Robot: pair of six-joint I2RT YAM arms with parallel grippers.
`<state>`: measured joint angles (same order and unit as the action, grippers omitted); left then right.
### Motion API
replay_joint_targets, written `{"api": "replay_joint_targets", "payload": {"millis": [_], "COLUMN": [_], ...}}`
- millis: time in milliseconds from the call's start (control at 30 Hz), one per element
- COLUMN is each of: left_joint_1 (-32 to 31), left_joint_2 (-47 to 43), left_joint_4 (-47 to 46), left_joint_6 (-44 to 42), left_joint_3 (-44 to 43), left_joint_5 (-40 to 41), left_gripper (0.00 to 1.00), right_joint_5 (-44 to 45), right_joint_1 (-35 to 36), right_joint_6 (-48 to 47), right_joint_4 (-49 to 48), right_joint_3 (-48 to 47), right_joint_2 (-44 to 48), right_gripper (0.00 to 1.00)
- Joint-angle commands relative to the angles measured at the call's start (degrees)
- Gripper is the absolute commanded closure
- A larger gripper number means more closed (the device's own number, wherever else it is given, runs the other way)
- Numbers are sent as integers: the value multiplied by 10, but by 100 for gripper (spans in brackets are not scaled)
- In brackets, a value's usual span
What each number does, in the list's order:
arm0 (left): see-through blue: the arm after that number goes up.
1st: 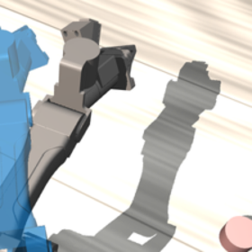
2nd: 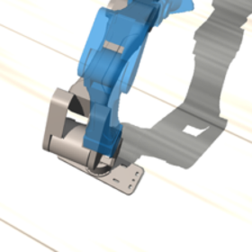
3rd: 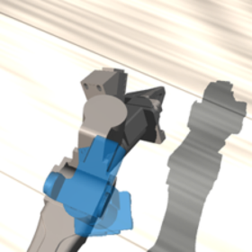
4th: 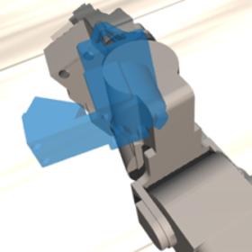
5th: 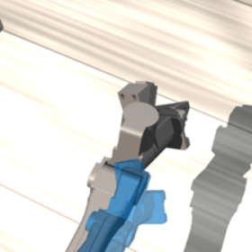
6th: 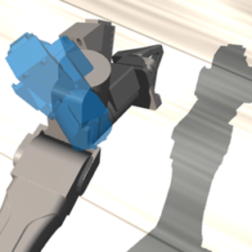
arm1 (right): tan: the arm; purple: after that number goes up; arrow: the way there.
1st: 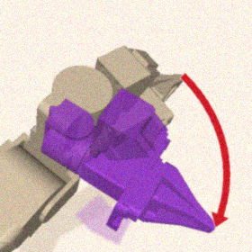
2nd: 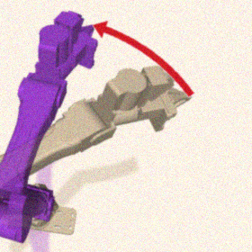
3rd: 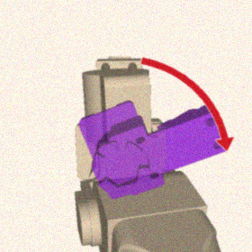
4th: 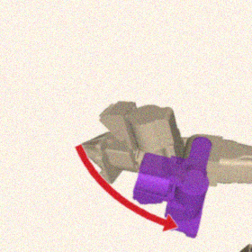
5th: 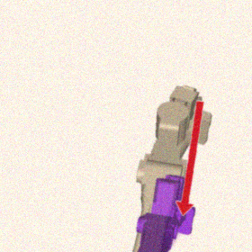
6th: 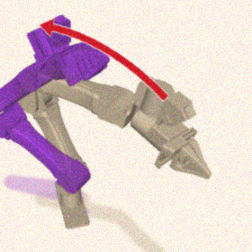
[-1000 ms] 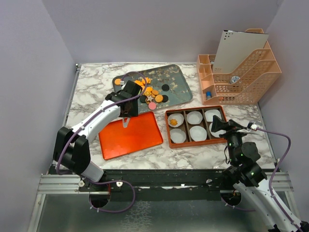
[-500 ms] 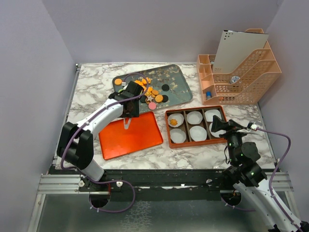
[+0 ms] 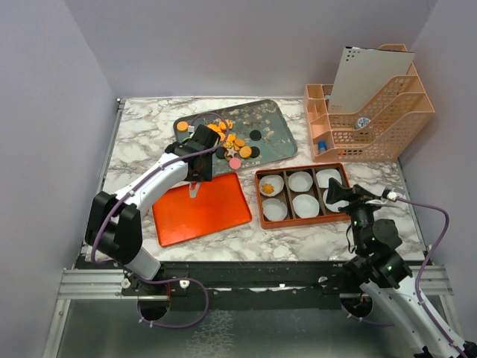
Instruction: Pack the cookies
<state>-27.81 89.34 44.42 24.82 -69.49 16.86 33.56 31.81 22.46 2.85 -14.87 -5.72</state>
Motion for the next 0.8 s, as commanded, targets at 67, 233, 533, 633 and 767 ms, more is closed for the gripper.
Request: {"api": "replay_joint_targets", "payload": {"millis": [67, 233, 533, 633, 767], "left_joint_1": [3, 2, -63, -110, -184], "left_joint_2": [-61, -86, -129, -130, -129], "left_joint_4": [24, 34, 44, 50, 53], "left_joint_6": [-39, -65, -107, -108, -108], "left_joint_3": [-21, -25, -39, -44, -52], "left_joint_5": [-15, -50, -112, -114, -107], "left_gripper": [64, 69, 71, 71, 71], "right_joint_5": [14, 13, 9, 6, 7], "right_joint_1": [-1, -2, -2, -1, -1], "right_joint_6": [3, 2, 2, 1, 1], "right_joint_4": [8, 6, 4, 3, 2], "right_joint_3": [-2, -2, -2, -2, -2], "right_joint_2": [0, -3, -5, -6, -7], "right_gripper": [0, 0, 0, 0, 0]}}
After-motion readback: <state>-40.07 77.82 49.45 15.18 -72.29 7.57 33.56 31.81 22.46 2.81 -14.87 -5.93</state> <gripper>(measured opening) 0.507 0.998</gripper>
